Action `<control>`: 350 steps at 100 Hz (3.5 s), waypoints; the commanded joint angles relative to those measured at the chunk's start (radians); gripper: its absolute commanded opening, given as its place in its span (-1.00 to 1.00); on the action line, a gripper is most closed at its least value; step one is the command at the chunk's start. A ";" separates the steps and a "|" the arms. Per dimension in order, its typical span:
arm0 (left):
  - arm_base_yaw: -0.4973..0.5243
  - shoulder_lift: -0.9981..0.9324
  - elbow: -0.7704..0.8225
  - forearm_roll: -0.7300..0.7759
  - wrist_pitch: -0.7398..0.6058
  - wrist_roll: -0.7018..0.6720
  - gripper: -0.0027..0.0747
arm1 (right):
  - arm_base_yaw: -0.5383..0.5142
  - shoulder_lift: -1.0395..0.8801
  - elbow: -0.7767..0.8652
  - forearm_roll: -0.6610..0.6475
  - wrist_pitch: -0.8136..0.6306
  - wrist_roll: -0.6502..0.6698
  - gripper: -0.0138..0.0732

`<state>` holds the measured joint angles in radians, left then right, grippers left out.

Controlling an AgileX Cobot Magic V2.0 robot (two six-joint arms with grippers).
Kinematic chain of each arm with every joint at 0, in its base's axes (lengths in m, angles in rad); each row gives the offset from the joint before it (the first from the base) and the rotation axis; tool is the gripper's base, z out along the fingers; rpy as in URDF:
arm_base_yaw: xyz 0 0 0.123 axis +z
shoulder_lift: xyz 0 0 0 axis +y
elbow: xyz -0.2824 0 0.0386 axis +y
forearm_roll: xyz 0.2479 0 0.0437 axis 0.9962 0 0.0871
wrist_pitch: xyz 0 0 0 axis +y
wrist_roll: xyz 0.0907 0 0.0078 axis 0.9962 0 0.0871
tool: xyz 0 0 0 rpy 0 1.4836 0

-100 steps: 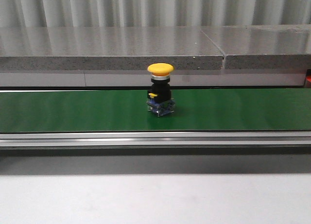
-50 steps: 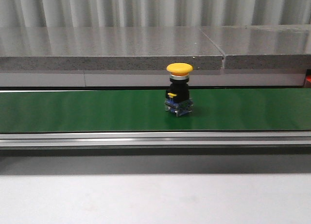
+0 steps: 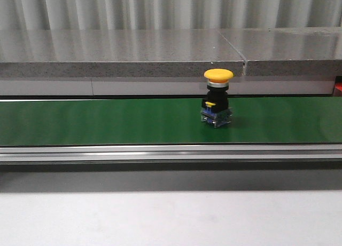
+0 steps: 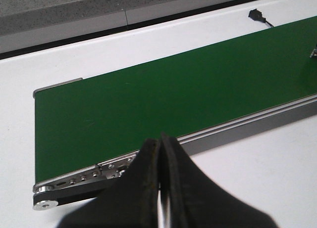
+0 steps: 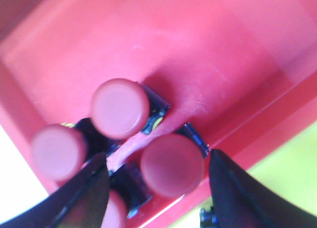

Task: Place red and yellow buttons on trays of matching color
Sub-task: 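Carry the red button into the red tray and open the right gripper, then move the right gripper down to the yellow button at the belt's end, then grasp the yellow button with the right gripper and lift it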

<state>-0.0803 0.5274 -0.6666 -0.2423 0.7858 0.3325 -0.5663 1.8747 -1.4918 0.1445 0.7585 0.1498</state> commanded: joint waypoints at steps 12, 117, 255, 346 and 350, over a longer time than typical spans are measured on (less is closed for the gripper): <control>-0.008 0.002 -0.027 -0.024 -0.065 -0.003 -0.98 | 0.013 -0.184 0.049 0.002 -0.066 -0.019 0.36; -0.008 0.002 -0.027 -0.024 -0.065 -0.003 -0.98 | 0.394 -0.654 0.375 0.002 0.047 -0.057 0.36; -0.008 0.002 -0.027 -0.024 -0.065 -0.003 -0.98 | 0.687 -0.237 0.131 0.010 0.241 -0.418 -0.37; -0.008 0.002 -0.027 -0.024 -0.065 -0.003 -0.98 | 0.300 -0.518 0.134 0.009 0.268 -0.128 -0.38; -0.008 0.002 -0.027 -0.024 -0.065 -0.003 -0.98 | 0.266 -0.520 0.134 0.005 0.275 -0.127 -0.38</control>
<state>-0.0803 0.5274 -0.6666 -0.2423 0.7858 0.3325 -0.2370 1.3963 -1.3301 0.1479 1.0479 0.0195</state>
